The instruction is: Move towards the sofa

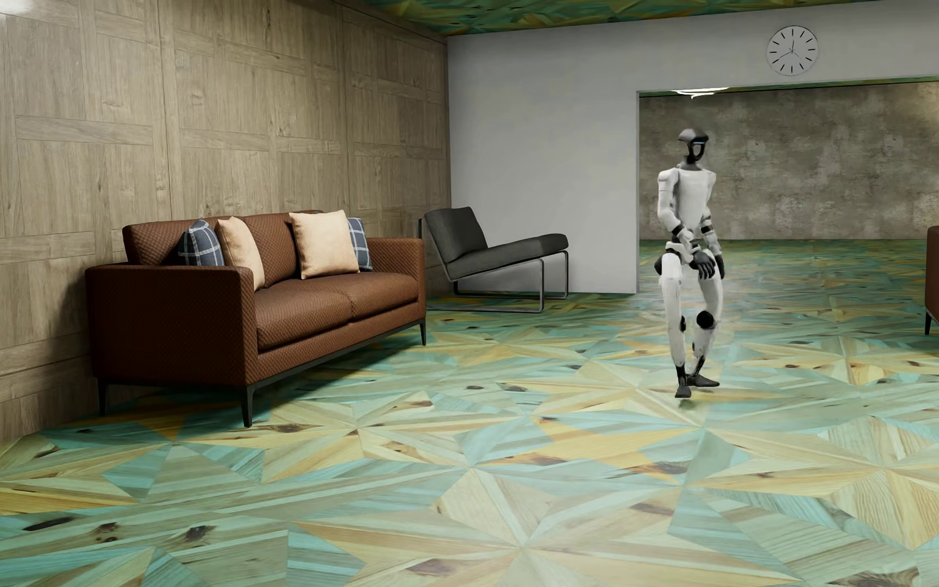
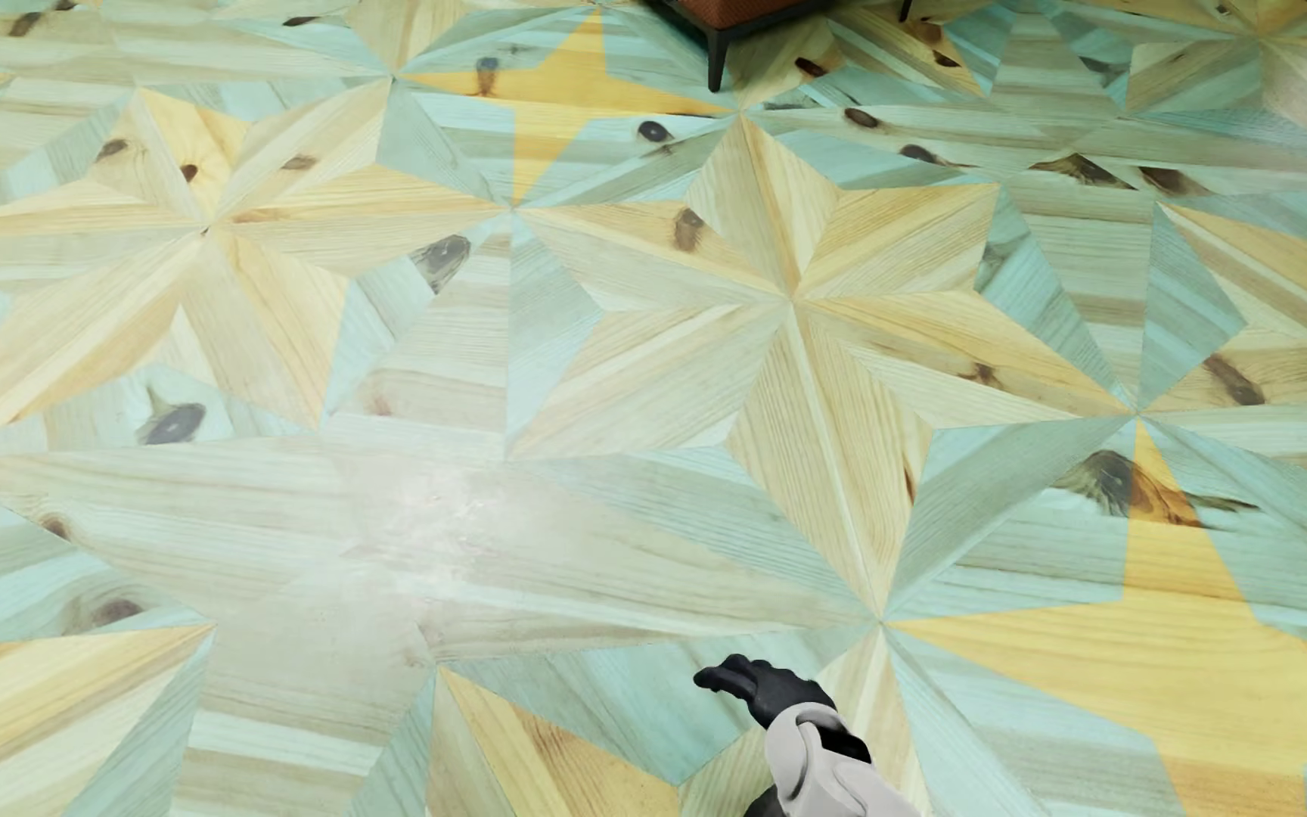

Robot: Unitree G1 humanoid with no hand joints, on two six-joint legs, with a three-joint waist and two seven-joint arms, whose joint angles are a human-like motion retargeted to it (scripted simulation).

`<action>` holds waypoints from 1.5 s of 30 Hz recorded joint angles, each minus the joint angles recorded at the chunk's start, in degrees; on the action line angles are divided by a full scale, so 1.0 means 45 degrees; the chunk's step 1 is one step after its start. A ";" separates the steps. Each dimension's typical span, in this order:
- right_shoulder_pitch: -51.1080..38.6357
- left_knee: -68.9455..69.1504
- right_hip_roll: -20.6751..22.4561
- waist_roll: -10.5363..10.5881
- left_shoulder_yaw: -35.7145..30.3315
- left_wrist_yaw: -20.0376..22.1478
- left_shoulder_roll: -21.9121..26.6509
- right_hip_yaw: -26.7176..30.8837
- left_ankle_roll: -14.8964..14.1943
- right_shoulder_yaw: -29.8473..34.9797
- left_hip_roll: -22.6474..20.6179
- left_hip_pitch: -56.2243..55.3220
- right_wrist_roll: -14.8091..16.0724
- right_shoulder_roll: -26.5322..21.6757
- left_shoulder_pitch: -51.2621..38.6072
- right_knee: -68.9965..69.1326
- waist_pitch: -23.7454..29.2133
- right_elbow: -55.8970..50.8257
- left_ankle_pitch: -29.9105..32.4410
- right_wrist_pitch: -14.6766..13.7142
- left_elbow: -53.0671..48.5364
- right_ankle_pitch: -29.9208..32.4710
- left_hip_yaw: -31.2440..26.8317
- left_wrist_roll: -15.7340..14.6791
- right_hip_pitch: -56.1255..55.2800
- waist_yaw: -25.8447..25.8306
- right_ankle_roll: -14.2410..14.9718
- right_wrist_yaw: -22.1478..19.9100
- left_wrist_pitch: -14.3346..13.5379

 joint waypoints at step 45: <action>0.8548 -0.0696 0.4669 0.0332 -0.1172 0.0419 0.0123 0.6990 -0.0497 -0.5801 -0.0162 0.2888 0.1486 0.1139 -0.4471 0.1938 -0.0331 0.0935 -0.1683 0.1180 -0.0737 0.1469 -0.0293 0.0816 -0.2261 -0.1352 0.1377 0.0098 -0.1182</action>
